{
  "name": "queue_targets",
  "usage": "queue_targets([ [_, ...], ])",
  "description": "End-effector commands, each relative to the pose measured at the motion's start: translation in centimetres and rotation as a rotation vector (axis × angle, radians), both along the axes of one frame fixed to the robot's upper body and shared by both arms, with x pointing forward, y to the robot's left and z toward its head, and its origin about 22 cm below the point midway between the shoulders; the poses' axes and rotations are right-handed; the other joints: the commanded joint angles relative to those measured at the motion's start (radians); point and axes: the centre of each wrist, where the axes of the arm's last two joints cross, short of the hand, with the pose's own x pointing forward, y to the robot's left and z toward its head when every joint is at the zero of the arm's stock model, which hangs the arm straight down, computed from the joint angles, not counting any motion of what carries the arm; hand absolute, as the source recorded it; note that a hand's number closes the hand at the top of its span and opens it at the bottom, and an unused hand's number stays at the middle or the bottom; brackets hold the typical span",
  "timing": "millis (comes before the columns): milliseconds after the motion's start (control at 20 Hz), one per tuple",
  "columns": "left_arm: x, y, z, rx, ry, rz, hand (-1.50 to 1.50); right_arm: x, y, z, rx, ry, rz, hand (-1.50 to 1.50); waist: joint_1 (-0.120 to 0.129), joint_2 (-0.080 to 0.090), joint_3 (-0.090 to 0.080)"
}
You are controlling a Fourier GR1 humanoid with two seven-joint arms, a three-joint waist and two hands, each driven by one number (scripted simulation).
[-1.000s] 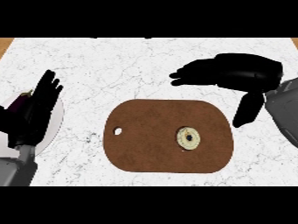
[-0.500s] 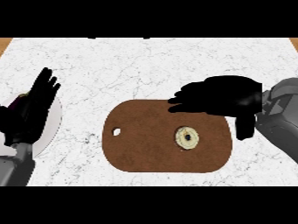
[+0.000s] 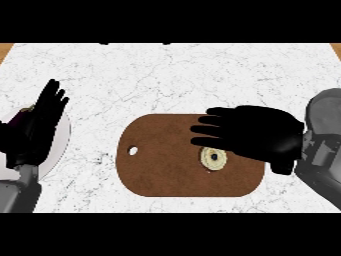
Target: Pick the cupcake from the cutting board and place it in the pan
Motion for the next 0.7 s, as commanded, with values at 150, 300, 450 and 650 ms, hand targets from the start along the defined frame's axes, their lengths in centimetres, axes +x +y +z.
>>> queue_targets([
  [150, 0.0, -2.2, -1.3, -0.001, -0.010, -0.005, 0.00, -1.3, 1.4, -1.6, 0.023, 0.029, 0.019, -1.50, 0.002, 0.002, 0.000],
  [300, -0.4, -0.6, 0.1, -0.007, -0.002, -0.011, 0.00, -3.3, 2.6, -0.4, -0.050, -0.010, -0.007, -1.50, 0.001, 0.000, 0.000],
  [450, -0.8, 0.1, -0.2, -0.004, 0.000, -0.018, 0.00, -3.3, 3.0, -2.8, -0.044, -0.030, -0.052, -1.50, 0.003, 0.001, 0.000],
  [650, 1.0, 0.1, 0.2, 0.002, -0.002, -0.013, 0.00, 0.1, 4.5, -3.3, -0.058, -0.052, -0.075, -1.50, 0.007, 0.003, 0.000],
])
